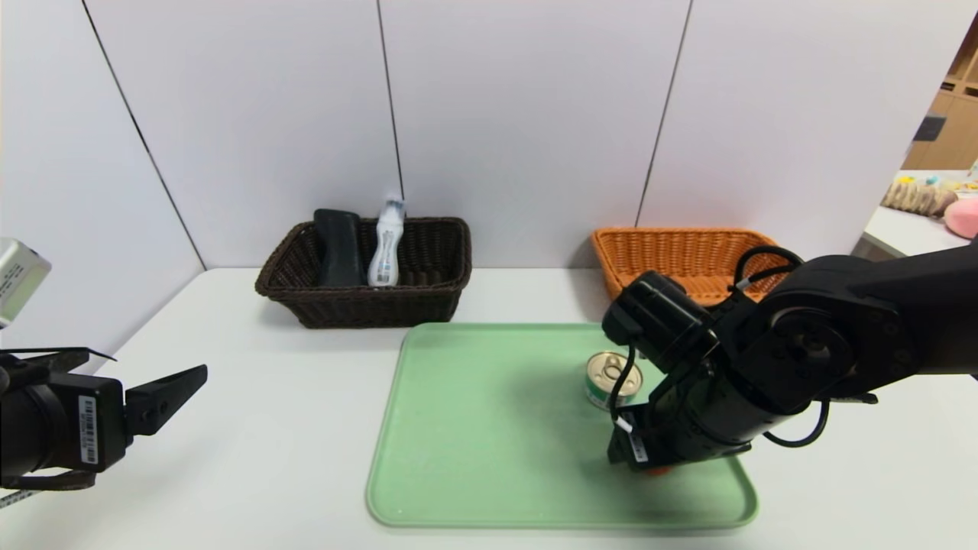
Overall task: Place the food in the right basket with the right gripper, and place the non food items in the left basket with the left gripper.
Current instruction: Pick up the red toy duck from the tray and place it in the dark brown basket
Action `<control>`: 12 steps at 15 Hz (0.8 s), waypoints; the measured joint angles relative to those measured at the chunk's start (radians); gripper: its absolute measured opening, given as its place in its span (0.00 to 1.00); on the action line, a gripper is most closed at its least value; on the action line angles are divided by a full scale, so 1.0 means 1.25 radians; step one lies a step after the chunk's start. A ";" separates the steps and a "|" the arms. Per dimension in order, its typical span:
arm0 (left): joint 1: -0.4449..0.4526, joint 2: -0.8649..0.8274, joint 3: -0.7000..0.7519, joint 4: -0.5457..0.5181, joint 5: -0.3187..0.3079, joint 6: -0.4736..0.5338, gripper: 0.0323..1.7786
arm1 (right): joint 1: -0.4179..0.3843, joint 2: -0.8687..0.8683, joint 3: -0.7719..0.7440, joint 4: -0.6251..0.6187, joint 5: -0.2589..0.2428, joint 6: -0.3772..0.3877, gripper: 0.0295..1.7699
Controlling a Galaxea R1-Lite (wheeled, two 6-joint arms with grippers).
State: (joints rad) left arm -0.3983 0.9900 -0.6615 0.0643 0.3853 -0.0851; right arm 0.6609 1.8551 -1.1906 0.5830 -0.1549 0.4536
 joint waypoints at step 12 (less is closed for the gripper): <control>0.002 0.002 -0.003 0.000 0.003 -0.001 0.95 | 0.073 -0.049 -0.018 -0.003 0.001 -0.011 0.38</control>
State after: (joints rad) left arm -0.3957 0.9930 -0.6657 0.0638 0.3887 -0.0860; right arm 0.7519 1.7943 -1.2136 0.5787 -0.1538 0.4400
